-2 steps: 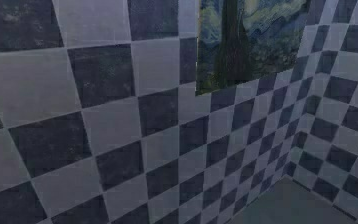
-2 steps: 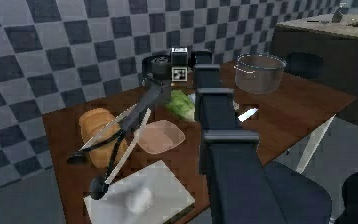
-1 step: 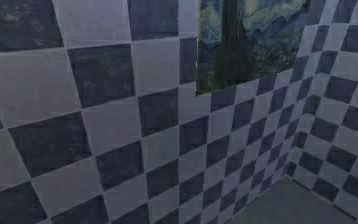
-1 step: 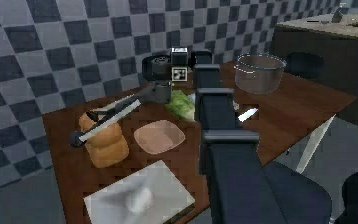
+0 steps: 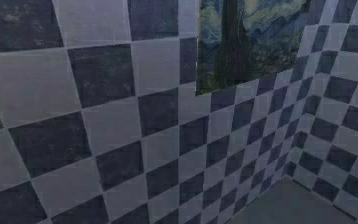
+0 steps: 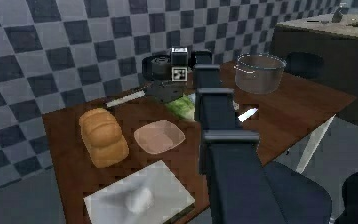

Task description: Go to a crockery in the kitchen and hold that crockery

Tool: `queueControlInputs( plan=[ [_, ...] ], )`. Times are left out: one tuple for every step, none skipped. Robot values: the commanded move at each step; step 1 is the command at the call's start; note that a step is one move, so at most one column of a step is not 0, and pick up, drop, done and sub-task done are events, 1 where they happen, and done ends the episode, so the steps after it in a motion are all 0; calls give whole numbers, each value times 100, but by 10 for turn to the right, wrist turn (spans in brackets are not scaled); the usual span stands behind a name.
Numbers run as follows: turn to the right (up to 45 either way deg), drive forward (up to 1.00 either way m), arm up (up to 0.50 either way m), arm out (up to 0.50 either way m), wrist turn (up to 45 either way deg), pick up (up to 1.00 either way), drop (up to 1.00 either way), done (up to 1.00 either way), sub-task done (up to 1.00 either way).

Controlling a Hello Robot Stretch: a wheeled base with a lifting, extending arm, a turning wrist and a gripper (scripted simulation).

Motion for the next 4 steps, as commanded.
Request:
queueControlInputs(
  plan=[
    [0, 0, 0, 0, 180, 0, 0, 0, 0],
    [0, 0, -26, 0, 0, 0, 0, 0, 0],
    [0, 0, 0, 0, 0, 100, 0, 0, 0],
    [0, 0, 10, 0, 0, 0, 0, 0, 0]
  ],
)
